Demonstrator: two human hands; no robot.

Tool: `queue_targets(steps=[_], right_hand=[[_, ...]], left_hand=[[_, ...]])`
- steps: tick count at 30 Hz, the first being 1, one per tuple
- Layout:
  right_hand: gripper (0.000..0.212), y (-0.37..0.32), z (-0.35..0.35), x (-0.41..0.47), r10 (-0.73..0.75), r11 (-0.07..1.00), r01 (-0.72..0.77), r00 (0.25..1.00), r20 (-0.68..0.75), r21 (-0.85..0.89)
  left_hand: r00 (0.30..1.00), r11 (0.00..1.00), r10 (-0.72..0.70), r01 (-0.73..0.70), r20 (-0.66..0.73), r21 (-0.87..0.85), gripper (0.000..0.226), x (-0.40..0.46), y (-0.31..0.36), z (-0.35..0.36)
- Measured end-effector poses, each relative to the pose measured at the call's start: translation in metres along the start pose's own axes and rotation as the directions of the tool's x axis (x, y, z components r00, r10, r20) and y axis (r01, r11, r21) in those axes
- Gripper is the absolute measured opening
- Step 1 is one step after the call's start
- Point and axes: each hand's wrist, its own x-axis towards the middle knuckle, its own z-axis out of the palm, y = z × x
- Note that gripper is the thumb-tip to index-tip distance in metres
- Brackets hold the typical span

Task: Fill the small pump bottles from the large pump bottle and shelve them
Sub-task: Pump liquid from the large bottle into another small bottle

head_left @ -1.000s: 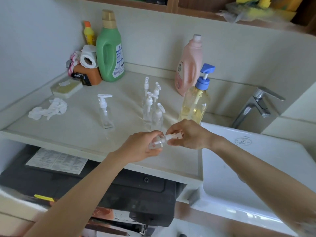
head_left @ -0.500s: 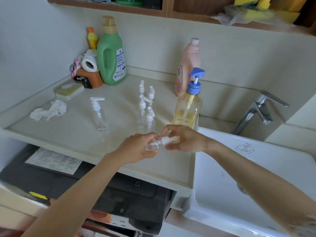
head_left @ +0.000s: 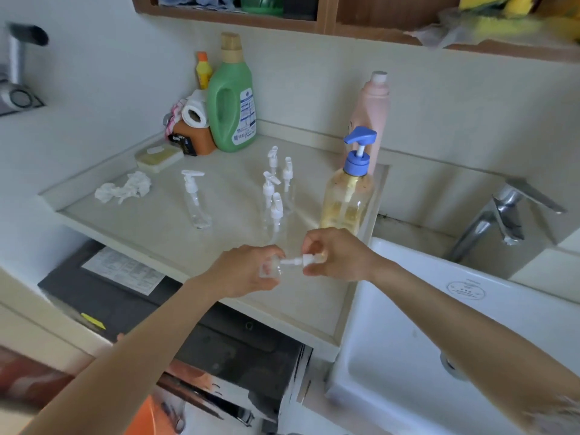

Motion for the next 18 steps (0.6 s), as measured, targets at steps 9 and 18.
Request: queue_targets(steps=[9,18], right_hand=[[0.03,0.03,0.033,-0.012,0.19,0.967,-0.182,0.981,0.027,-0.178],[0.015,-0.004,-0.003,-0.022,-0.195,0.977,0.132,0.868,-0.457,-0.168]], left_hand=[[0.91,0.884,-0.317,0.181,-0.268,-0.431,0.035,-0.013,-0.033,0.001],[0.883,0.656,-0.297,-0.087,-0.363,-0.75,0.044,-0.008,0.007,-0.022]])
